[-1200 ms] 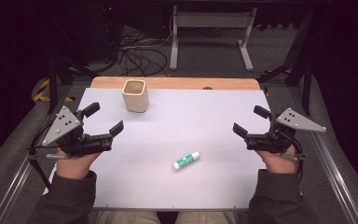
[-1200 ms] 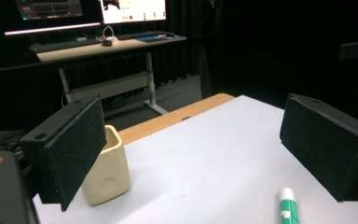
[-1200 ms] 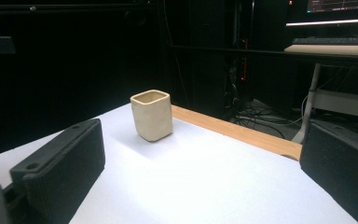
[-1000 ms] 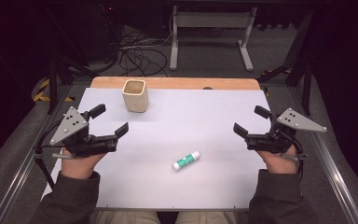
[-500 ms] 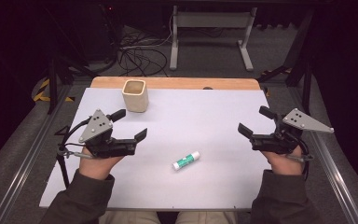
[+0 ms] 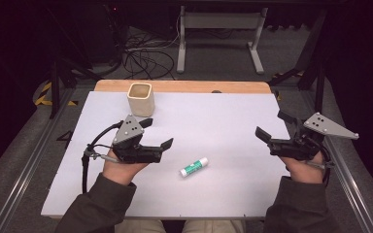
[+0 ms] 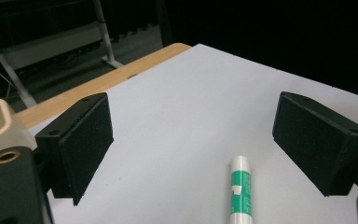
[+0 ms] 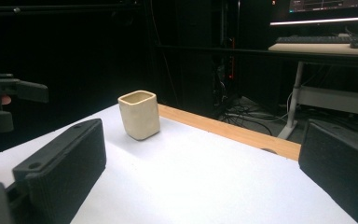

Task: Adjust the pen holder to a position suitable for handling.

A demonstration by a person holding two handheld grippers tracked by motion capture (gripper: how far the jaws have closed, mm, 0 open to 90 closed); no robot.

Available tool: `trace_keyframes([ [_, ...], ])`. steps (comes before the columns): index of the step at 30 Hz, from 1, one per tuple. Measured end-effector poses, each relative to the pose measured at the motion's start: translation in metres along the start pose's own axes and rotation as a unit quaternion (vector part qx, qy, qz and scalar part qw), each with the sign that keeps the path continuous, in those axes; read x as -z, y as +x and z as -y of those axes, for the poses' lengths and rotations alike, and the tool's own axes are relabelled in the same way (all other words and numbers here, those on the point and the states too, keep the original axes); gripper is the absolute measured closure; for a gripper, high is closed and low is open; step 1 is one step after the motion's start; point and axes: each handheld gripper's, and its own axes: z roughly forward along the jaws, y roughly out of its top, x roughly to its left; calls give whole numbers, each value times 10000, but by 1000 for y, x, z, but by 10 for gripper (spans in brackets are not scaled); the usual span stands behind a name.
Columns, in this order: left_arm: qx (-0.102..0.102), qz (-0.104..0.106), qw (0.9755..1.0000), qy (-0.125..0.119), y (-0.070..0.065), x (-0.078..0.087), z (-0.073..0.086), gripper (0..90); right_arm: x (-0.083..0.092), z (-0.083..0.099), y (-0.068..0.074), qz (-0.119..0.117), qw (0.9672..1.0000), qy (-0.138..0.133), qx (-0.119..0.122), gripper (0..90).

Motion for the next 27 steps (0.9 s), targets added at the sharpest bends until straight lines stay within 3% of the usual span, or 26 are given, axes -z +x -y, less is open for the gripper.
trace_keyframes([
  [27, -109, 400, 9975, 575, -27, -62, 9, 166, -7, 0, 2, -46, 9998, 195, -3, 12],
])
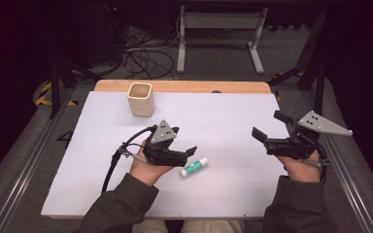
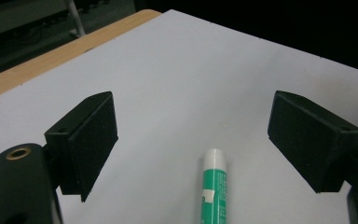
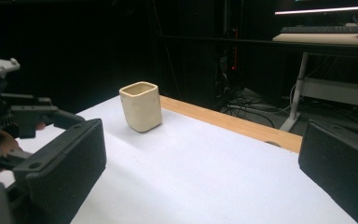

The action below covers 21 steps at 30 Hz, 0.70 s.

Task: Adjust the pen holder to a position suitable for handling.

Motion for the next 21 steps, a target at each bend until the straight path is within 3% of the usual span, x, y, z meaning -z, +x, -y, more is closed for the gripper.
trace_keyframes([
  [9, -102, 152, 9994, 290, -9, -28, 3, 182, 4, 0, -1, 40, 10000, -19, -39, 13],
  [21, -129, 148, 9982, 564, -12, -44, 8, 185, 6, 0, -1, 57, 10000, 15, -5, 13],
])
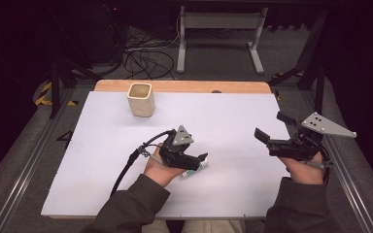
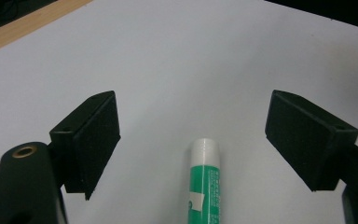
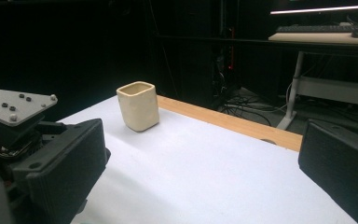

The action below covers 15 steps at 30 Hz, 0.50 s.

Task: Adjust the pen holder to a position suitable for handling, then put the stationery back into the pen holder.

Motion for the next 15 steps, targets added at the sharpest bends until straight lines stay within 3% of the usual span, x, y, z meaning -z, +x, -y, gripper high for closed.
trace_keyframes([
  [15, -19, 31, 9991, 422, -2, -18, 5, 190, -1, 0, 1, -19, 10000, 50, 14, 16],
])
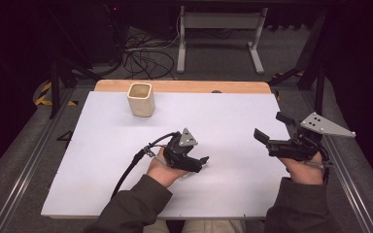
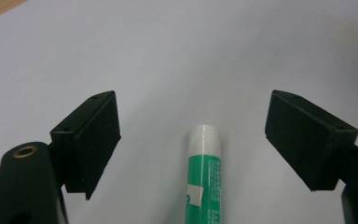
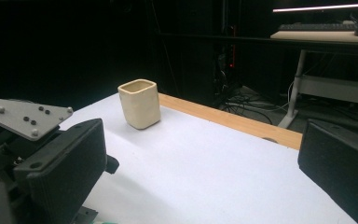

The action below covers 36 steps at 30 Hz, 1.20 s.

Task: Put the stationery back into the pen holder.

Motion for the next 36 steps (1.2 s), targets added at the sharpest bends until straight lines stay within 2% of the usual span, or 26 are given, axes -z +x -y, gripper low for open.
trace_keyframes([
  [4, -16, -28, 9999, 120, -1, -5, 1, 199, 0, 0, 0, 14, 10000, 25, -23, 16],
  [7, -78, -29, 9995, 304, -2, -12, 2, 215, 0, 1, 0, 6, 10000, 41, -25, 17],
  [11, -91, -22, 9992, 394, -3, -17, 3, 231, 1, 1, 1, 15, 10000, 48, -32, 17],
  [16, -121, -119, 9984, 536, -7, -29, 3, 265, 0, 0, 1, 0, 10000, 70, 1, 17],
  [17, -127, -150, 9977, 648, -9, -34, 3, 284, 0, 0, 2, 0, 10000, 78, -5, 17],
  [21, -189, -179, 9963, 816, -12, -41, 3, 332, 0, 0, 2, -7, 10000, 85, 0, 17],
  [25, -140, -174, 9950, 972, -14, -49, 4, 386, -1, 0, 2, -5, 9999, 100, -8, 17],
  [26, -183, -152, 9939, 1077, -13, -51, 4, 397, -1, 0, 2, -6, 9999, 103, -13, 17],
  [36, -110, -69, 9917, 1280, -10, -57, 6, 486, -2, 0, 3, -27, 9999, 153, -49, 18],
])
